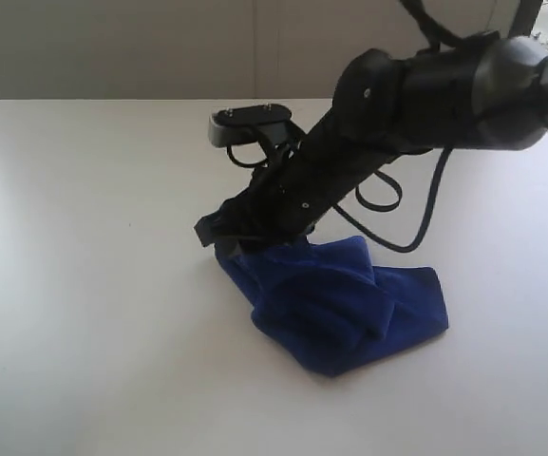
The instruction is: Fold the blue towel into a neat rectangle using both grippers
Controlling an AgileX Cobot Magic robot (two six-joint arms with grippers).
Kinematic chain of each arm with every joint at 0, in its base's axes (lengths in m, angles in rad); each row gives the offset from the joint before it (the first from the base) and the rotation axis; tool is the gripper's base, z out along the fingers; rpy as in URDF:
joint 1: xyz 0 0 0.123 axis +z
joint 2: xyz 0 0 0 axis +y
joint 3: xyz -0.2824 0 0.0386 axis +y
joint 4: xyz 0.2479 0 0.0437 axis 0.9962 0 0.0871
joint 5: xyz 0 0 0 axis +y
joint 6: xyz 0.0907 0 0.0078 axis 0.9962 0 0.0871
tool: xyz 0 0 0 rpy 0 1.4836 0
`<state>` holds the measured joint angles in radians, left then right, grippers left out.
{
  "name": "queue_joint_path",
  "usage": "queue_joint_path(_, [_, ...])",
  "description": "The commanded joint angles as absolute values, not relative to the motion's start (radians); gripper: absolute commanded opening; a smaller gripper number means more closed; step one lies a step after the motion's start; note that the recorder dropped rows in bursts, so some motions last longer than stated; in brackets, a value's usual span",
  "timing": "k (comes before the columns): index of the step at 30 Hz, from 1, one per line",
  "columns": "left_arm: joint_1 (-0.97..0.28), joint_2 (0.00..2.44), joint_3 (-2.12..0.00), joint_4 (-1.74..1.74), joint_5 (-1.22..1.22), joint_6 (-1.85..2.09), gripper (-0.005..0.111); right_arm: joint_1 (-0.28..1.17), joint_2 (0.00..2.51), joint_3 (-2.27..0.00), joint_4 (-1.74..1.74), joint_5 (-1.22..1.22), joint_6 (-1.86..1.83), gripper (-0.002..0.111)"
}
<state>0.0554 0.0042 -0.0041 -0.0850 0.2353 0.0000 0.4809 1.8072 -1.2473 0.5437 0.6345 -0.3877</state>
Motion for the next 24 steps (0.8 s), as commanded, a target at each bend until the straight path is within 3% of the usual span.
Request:
queue_joint_path(1, [0.058, 0.0, 0.0, -0.088, 0.233, 0.0, 0.0, 0.478, 1.686, -1.246, 0.542, 0.588, -0.398, 0.046])
queue_joint_path(6, [0.058, 0.0, 0.0, -0.088, 0.233, 0.0, 0.0, 0.478, 1.631, -1.246, 0.401, 0.514, -0.303, 0.046])
queue_joint_path(24, [0.058, 0.0, 0.0, -0.088, 0.233, 0.0, 0.0, 0.562, 1.752, -1.202, 0.359, 0.709, -0.272, 0.046])
